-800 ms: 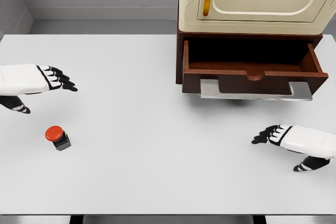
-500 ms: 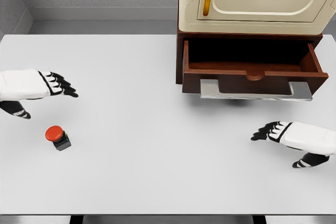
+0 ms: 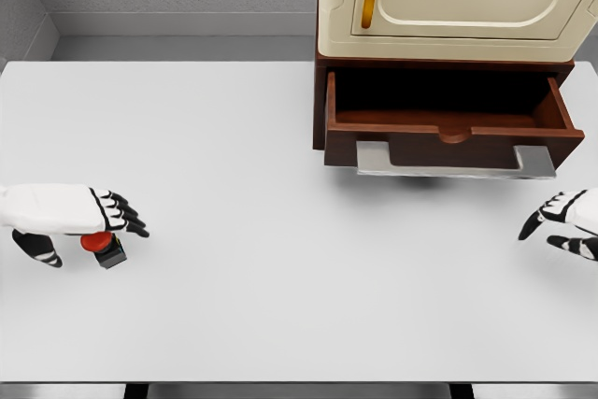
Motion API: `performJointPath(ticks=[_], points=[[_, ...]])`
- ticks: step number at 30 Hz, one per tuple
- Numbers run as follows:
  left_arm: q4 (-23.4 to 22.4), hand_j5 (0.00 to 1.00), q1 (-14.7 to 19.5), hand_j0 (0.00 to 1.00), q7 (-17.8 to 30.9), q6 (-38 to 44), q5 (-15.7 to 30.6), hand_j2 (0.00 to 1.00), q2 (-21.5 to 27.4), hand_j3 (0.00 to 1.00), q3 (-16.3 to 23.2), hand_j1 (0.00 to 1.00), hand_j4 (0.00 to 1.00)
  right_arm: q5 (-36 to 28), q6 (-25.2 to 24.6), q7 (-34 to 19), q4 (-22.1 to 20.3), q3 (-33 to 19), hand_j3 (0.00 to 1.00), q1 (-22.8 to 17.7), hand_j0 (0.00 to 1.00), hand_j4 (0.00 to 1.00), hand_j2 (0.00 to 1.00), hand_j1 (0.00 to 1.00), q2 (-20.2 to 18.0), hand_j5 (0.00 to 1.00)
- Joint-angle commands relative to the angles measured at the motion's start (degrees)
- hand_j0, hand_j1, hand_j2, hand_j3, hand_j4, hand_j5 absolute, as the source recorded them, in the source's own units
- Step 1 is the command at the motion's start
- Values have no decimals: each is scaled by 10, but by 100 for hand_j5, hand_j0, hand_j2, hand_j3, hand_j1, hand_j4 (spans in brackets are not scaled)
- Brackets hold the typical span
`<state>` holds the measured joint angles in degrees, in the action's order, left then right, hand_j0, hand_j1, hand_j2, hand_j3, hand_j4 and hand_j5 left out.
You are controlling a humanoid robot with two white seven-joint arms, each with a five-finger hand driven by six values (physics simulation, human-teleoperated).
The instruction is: Put the switch into the drawer with left arm, and close the drawer with right arm
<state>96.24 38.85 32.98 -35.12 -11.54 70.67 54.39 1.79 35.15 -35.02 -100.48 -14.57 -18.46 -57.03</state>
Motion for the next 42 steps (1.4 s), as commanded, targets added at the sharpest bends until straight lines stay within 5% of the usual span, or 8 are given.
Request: performJointPath(ticks=[1,21,29,37,42], points=[[1,100,0,100,2,1,-2,100,-2,100,0,100,100,-18,-2,0,-2,-20,53,0,53,53,53,53,9,53],[10,66,-1,66,5,1,-14,66,-4,66,0,66,66,-19,-2,0,-2,-19,54,1,54,54,54,54,0,54],[11,41,-1,41,5,1,-17,41,-4,41,1,41,41,-19,-2,0,-3,-13,53,6,53,53,53,53,0,53],[45,38,10,38,5,1,-17,38,-4,38,-1,38,38,-19,-2,0,-3,-12,53,7,53,53,53,53,0,53],[47,38,53,38,4,1,-16,38,-31,38,-5,38,38,-19,-2,0,-3,-11,53,8,53,53,53,53,0,53]])
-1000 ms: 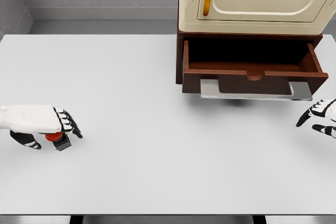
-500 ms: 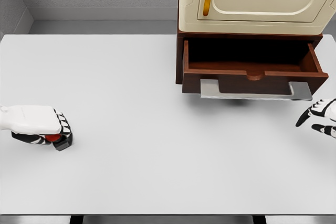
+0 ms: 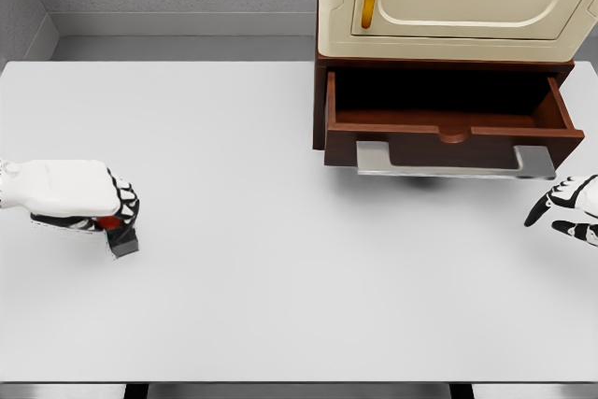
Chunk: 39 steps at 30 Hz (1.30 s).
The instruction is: Put the switch into the drawer with left arm, and close the drawer with right arm
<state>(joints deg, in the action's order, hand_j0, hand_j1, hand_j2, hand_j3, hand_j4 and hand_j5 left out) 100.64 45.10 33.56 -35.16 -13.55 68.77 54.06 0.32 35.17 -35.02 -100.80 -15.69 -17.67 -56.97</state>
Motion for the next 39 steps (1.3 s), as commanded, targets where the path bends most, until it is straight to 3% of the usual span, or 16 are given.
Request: performJointPath(ticks=[1,3,9,14,19,31,37,39], points=[[3,38,2,38,-2,2,4,38,-29,38,-2,38,38,-4,-2,0,0,1,53,0,53,53,53,53,-1,53],[3,38,29,38,-2,2,5,38,-53,38,-2,38,38,-4,-2,0,0,5,53,2,53,53,53,53,-1,53],[3,38,61,38,-9,2,12,38,-81,38,-4,38,38,-4,-2,0,0,5,52,4,52,52,52,52,-1,52],[2,38,105,38,-9,2,66,38,-100,38,-5,38,38,-4,-2,0,0,7,52,4,52,52,52,52,-1,52],[-2,38,124,38,-9,2,102,38,-143,38,-5,38,38,-4,-2,0,-1,13,52,5,52,52,52,52,-1,52],[-50,38,171,38,-8,2,103,38,-283,38,-19,38,38,-4,-2,0,-1,29,52,18,52,52,52,52,-1,52],[-84,39,189,39,-8,2,103,39,-329,39,-34,39,39,-4,-2,0,-1,36,52,22,52,52,52,52,-2,52],[-84,39,193,39,-8,2,103,39,-346,39,-34,39,39,-4,-2,0,-1,55,52,40,52,52,52,52,-5,52]])
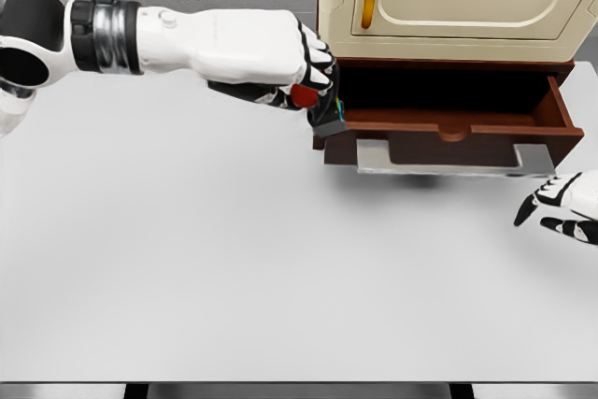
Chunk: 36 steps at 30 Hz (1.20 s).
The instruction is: Put the switch into the drawer with left arm, and close the drawer with right arm
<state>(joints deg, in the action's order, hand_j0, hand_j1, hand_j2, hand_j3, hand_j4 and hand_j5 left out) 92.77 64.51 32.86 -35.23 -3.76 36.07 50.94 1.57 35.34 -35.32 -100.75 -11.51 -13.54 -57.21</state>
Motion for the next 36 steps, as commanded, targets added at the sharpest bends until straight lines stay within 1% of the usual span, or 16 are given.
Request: performJointPath(ticks=[1,5,7,9,12,14,15,17,20,21,22,25,29,32,35,36], points=[[-6,39,1,39,-1,2,5,39,-19,39,-2,39,39,-17,-3,3,-2,16,52,0,52,52,52,52,-3,52],[-24,39,14,39,-1,2,5,39,-31,39,-3,39,39,-17,-3,3,-2,18,52,1,52,52,52,52,-4,52],[-61,39,19,39,-1,2,5,39,-57,39,-2,39,39,-17,-3,3,-2,18,52,-2,52,52,52,52,-4,52],[-82,39,21,39,-1,2,5,39,-72,39,-2,39,39,-17,-3,3,-2,18,52,-2,52,52,52,52,-4,52],[-123,39,24,39,-1,2,4,39,-103,39,-2,39,39,-17,-3,3,-2,18,52,-2,52,52,52,52,-4,52],[-158,39,24,39,3,2,0,39,-151,39,-1,39,39,-17,-3,3,-2,18,52,-4,52,52,52,52,-4,52],[-170,39,24,39,3,2,1,39,-161,39,0,39,39,-17,-3,3,-2,18,52,-4,52,52,52,52,-4,52],[-182,39,36,39,3,2,1,39,-174,39,0,39,39,-17,-3,3,-2,18,52,-4,52,52,52,52,-4,52],[-182,39,40,39,3,2,-1,39,-196,39,0,39,39,-17,-3,3,-2,18,52,-4,52,52,52,52,-4,52],[-197,40,40,40,3,2,-4,40,-208,40,2,40,40,-17,-3,3,-2,18,52,-4,52,52,52,52,-4,52],[-229,40,39,40,5,2,-5,40,-232,40,4,40,40,-17,-3,3,-2,18,52,-4,52,52,52,52,-4,52],[-259,41,39,41,5,2,-26,41,-267,41,5,41,41,-17,-3,3,-2,18,52,-4,52,52,52,52,-4,52],[-262,42,40,42,5,2,-25,42,-273,42,4,42,42,-17,-3,3,-2,18,52,-4,52,52,52,52,-4,52],[-277,43,40,43,5,2,-26,43,-280,43,3,43,43,-17,-3,3,-2,18,52,-3,52,52,52,52,-5,52],[-278,47,40,47,5,2,-24,47,-279,47,2,47,47,-17,-3,3,-2,18,52,-3,52,52,52,52,-5,52],[-277,52,40,52,5,2,-24,52,-279,52,1,52,52,-17,-3,3,-2,18,52,-3,52,52,52,52,-5,52]])
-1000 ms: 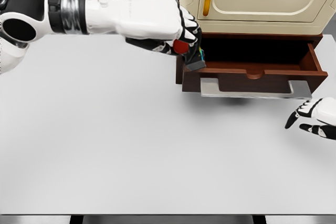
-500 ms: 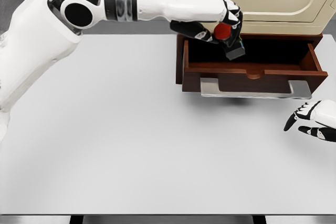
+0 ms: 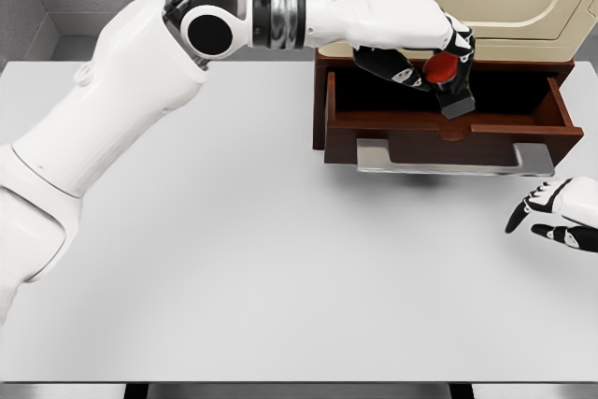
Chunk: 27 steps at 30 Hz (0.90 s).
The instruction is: Put the switch into the drawer with left arm, and close the drawer with right arm
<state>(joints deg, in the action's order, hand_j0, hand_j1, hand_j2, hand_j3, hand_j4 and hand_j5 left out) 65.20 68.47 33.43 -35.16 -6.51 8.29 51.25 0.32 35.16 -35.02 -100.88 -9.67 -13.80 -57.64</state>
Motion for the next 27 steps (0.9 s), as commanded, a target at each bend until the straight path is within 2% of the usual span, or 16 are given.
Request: performJointPath(ticks=[1,3,5,7,13,18,20,23,27], points=[[-3,54,0,54,-1,2,4,54,-1,54,-3,54,54,-4,-2,0,0,0,52,0,52,52,52,52,-1,52],[-16,58,0,58,0,2,4,58,-1,58,-4,58,58,-4,-2,0,0,0,52,-1,52,52,52,52,-1,52],[-24,68,0,68,-1,2,6,68,0,68,-5,68,68,-4,-2,0,0,0,52,0,52,52,52,52,-1,52],[-24,71,0,71,-1,2,6,71,-1,71,-5,71,71,-4,-2,0,0,0,52,-1,52,52,52,52,-1,52],[-44,98,0,98,-2,2,10,98,-2,98,-6,98,98,-4,-2,0,0,0,52,0,52,52,52,52,-1,52],[-32,100,4,100,-5,2,17,100,2,100,-11,100,100,-4,-2,0,0,0,52,-1,52,52,52,52,-1,52],[27,100,18,100,-6,2,45,100,19,100,-11,100,100,-4,-2,0,0,0,52,-1,52,52,52,52,-1,52],[162,100,31,100,-7,2,85,100,63,100,-14,100,100,-4,-2,0,0,0,52,-1,52,52,52,52,-1,52],[222,100,37,100,-8,2,128,100,106,100,-22,100,100,-4,-2,0,0,0,53,-1,53,53,53,53,-1,53]])
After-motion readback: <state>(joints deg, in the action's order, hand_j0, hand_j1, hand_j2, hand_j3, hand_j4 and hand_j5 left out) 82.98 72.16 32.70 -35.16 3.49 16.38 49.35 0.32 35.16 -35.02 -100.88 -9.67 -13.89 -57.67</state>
